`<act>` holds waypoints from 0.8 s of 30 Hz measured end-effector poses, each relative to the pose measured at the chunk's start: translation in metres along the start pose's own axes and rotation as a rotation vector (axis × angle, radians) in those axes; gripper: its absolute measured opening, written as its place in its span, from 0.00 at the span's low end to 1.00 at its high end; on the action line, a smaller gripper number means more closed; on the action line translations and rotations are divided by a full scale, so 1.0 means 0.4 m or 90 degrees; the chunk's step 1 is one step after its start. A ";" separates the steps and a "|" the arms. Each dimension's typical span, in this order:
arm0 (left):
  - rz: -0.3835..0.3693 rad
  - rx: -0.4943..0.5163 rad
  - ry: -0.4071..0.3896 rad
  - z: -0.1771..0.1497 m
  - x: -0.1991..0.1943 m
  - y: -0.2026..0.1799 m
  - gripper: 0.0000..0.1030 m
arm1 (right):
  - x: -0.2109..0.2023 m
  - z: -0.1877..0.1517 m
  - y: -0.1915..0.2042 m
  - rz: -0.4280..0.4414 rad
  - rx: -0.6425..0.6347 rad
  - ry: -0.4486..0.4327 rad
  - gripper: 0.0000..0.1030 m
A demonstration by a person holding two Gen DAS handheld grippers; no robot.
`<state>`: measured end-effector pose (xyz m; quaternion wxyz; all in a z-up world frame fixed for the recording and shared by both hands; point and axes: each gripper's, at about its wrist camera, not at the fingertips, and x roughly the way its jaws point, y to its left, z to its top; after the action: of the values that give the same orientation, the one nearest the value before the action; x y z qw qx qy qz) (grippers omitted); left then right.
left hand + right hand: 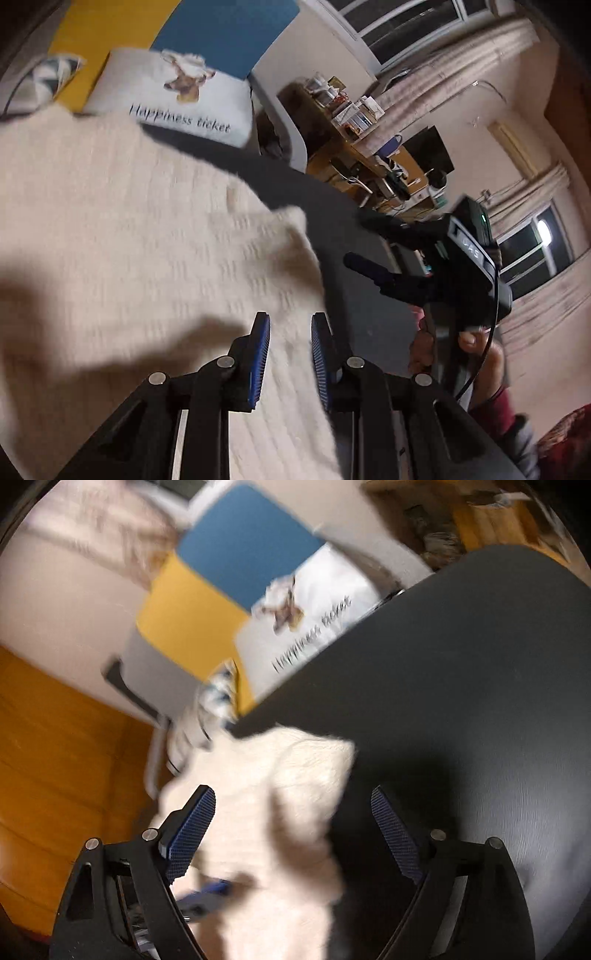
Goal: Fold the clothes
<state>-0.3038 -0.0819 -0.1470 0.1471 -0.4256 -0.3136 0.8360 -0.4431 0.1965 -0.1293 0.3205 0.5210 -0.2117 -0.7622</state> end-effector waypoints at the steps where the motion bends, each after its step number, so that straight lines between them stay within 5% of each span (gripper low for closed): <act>1: 0.006 0.004 0.002 0.004 0.003 0.013 0.21 | 0.023 0.007 -0.001 0.002 0.001 0.019 0.87; 5: 0.002 -0.009 0.021 -0.006 -0.001 0.057 0.21 | 0.093 0.023 -0.017 0.010 0.018 0.066 0.87; 11: 0.012 0.027 0.049 -0.033 0.025 0.068 0.21 | 0.144 0.035 -0.035 0.030 0.045 0.063 0.83; 15: 0.010 0.040 0.063 -0.043 0.035 0.079 0.21 | 0.167 0.034 -0.021 -0.047 0.005 0.073 0.19; 22: 0.035 0.131 0.101 -0.041 0.047 0.050 0.19 | 0.093 0.044 0.144 -0.095 -0.175 0.038 0.16; 24: 0.043 0.141 0.114 -0.039 0.049 0.043 0.19 | 0.123 0.040 0.153 -0.148 -0.214 0.069 0.16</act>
<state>-0.3026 -0.0788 -0.1774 0.1919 -0.4900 -0.1907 0.8286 -0.4541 0.1183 -0.1158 0.3234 0.5212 -0.0025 -0.7898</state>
